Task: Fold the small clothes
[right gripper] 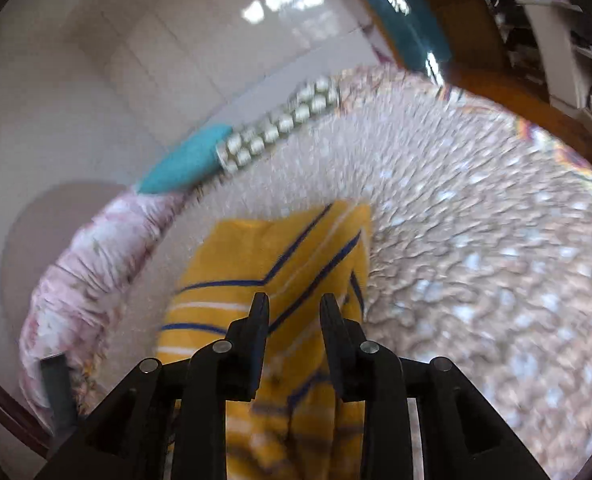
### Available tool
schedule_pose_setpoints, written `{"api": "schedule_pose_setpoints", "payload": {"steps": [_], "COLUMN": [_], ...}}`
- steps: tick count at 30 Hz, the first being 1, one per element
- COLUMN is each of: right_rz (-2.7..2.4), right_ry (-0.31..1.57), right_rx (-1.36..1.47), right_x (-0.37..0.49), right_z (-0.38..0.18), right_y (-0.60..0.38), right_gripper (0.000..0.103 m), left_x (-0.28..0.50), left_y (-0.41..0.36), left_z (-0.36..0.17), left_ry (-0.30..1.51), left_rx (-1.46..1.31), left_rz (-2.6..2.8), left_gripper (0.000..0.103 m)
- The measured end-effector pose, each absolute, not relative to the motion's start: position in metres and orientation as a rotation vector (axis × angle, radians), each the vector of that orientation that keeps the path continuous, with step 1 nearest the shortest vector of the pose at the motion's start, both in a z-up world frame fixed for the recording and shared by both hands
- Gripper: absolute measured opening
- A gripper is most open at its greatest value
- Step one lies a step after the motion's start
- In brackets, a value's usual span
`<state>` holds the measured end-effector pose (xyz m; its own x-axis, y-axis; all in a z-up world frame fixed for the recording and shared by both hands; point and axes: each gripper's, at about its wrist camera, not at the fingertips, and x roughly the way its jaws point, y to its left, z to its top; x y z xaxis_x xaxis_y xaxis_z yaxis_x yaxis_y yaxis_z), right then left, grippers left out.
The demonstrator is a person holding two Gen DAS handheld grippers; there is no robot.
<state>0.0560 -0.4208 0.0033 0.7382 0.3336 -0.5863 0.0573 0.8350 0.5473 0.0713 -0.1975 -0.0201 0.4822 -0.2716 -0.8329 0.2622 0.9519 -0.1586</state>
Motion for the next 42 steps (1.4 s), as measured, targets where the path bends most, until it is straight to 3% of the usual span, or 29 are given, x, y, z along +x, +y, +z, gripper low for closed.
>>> {"api": "schedule_pose_setpoints", "payload": {"steps": [3, 5, 6, 9, 16, 24, 26, 27, 29, 37, 38, 40, 42], "right_rz": [0.108, 0.053, 0.035, 0.013, 0.170, 0.798, 0.742, 0.713, 0.640, 0.467, 0.490, 0.561, 0.613], "right_ry": [0.803, 0.786, 0.772, 0.738, 0.625, 0.886, 0.980, 1.036, 1.078, 1.032, 1.001, 0.952, 0.936], "right_rx": [0.524, 0.515, 0.544, 0.641, 0.579, 0.765, 0.736, 0.744, 0.745, 0.745, 0.741, 0.725, 0.721], "right_x": [0.082, 0.078, 0.073, 0.056, 0.045, 0.130, 0.155, 0.171, 0.191, 0.227, 0.221, 0.209, 0.197], "right_z": [-0.024, -0.031, -0.034, -0.038, 0.020, -0.004, -0.018, -0.026, -0.030, -0.021, -0.015, -0.003, 0.002], "right_y": [-0.419, -0.427, -0.434, -0.453, -0.427, -0.326, -0.308, -0.304, -0.305, -0.319, -0.318, -0.314, -0.310], "right_gripper": [0.034, 0.053, 0.054, 0.051, 0.046, 0.046, 0.039, 0.028, 0.018, 0.019, 0.025, 0.025, 0.037], "left_x": [0.053, 0.044, 0.041, 0.041, 0.044, 0.041, 0.042, 0.042, 0.042, 0.042, 0.041, 0.041, 0.042], "left_y": [-0.184, -0.169, -0.160, -0.133, -0.099, -0.106, -0.107, -0.107, -0.108, -0.106, -0.106, -0.106, -0.106], "left_z": [-0.005, 0.000, -0.001, -0.013, -0.045, -0.050, -0.051, -0.051, -0.051, -0.051, -0.051, -0.051, -0.051], "left_ry": [0.956, 0.930, 0.920, 0.937, 1.008, 0.989, 0.985, 0.983, 0.978, 0.977, 0.976, 0.977, 0.978], "left_rx": [-0.003, -0.001, 0.000, 0.015, -0.051, -0.012, -0.009, -0.008, -0.011, -0.023, -0.023, -0.021, -0.020], "left_rz": [-0.312, -0.289, -0.267, -0.182, -0.112, -0.103, -0.101, -0.100, -0.099, -0.106, -0.106, -0.105, -0.103], "left_gripper": [0.101, 0.101, 0.101, 0.101, 0.103, 0.103, 0.103, 0.103, 0.103, 0.103, 0.103, 0.103, 0.103]}}
